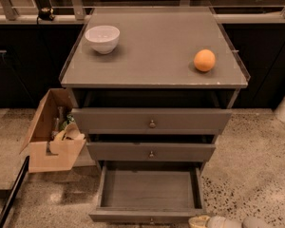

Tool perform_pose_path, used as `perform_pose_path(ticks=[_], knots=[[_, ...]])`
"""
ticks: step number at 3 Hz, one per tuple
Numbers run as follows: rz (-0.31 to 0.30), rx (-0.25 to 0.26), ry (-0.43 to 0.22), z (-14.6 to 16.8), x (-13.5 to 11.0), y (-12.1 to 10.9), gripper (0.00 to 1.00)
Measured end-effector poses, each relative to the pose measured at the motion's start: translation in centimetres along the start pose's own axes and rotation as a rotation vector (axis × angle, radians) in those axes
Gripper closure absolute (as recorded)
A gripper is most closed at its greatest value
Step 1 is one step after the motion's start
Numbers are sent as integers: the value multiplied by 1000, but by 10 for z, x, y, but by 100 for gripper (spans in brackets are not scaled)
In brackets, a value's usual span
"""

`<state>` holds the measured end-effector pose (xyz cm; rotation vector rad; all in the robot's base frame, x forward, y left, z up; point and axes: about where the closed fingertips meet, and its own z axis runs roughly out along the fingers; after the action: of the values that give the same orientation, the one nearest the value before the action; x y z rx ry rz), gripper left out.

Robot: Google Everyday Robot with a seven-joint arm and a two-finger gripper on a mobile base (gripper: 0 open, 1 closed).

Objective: Close bottom drawer

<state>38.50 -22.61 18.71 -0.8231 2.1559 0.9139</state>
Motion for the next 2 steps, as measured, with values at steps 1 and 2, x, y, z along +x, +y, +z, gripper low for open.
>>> perform_pose_path(ticks=[1, 2], knots=[[41, 13, 17, 12, 19, -8, 100], [57, 48, 27, 21, 22, -29, 100]])
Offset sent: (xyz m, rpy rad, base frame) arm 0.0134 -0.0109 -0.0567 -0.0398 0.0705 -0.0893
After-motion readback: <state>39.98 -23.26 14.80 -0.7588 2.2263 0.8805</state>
